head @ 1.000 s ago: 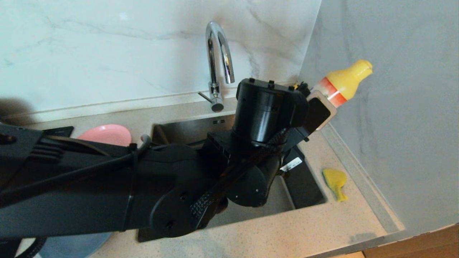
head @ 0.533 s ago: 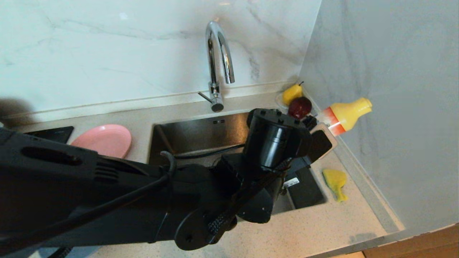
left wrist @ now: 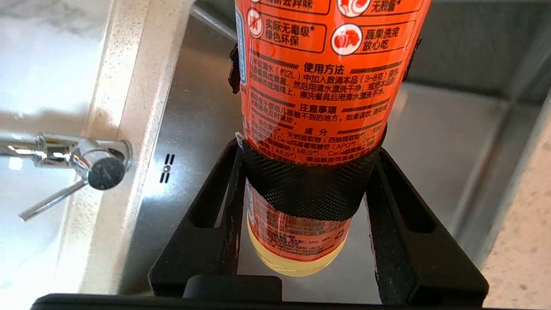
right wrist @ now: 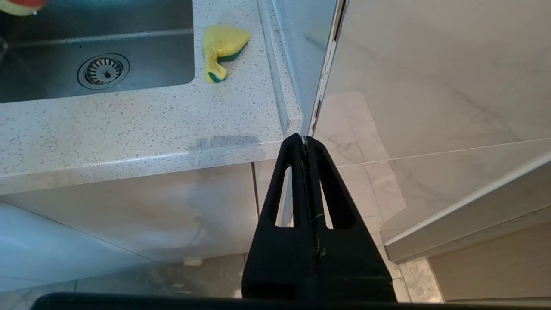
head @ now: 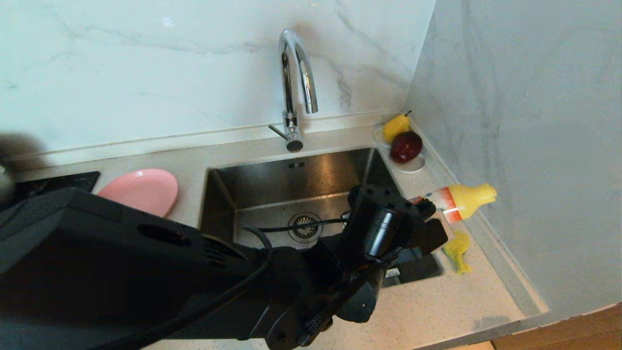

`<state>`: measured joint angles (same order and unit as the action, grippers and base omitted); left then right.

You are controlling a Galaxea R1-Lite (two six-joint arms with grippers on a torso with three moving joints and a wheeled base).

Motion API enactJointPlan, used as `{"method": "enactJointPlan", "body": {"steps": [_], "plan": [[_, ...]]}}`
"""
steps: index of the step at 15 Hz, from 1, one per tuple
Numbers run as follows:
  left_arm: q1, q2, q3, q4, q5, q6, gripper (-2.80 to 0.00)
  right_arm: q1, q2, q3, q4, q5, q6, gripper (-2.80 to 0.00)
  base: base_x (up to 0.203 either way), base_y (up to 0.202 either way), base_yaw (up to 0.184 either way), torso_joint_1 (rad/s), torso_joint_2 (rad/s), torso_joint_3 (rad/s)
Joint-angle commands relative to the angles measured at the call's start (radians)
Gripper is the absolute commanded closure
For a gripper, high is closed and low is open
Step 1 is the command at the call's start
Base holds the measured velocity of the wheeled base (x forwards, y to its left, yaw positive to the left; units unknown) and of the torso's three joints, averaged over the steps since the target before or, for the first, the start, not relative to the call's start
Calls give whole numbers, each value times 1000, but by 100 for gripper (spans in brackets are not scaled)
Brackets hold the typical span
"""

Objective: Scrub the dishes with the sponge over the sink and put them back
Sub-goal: Squeeze it onto the sponge

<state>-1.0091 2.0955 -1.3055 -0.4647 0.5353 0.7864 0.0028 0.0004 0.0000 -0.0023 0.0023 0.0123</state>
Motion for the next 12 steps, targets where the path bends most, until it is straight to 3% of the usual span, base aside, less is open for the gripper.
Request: {"method": "enactJointPlan", "body": {"steps": [1,3,6,12], "plan": [[1,23,-15,0,5,37,0,0,1,0,0,1,0,0,0,0,0,0,0,0],[1,32,-12,12,16,67,0,0,0,0,-1,1,0,0,0,0,0,0,0,0],[1,46,-52,106,93,71,0,0,0,0,-1,1,0,0,0,0,0,0,0,0],[1,177,-262,167,213,73,0,0,0,0,-1,1,0,0,0,0,0,0,0,0]]}}
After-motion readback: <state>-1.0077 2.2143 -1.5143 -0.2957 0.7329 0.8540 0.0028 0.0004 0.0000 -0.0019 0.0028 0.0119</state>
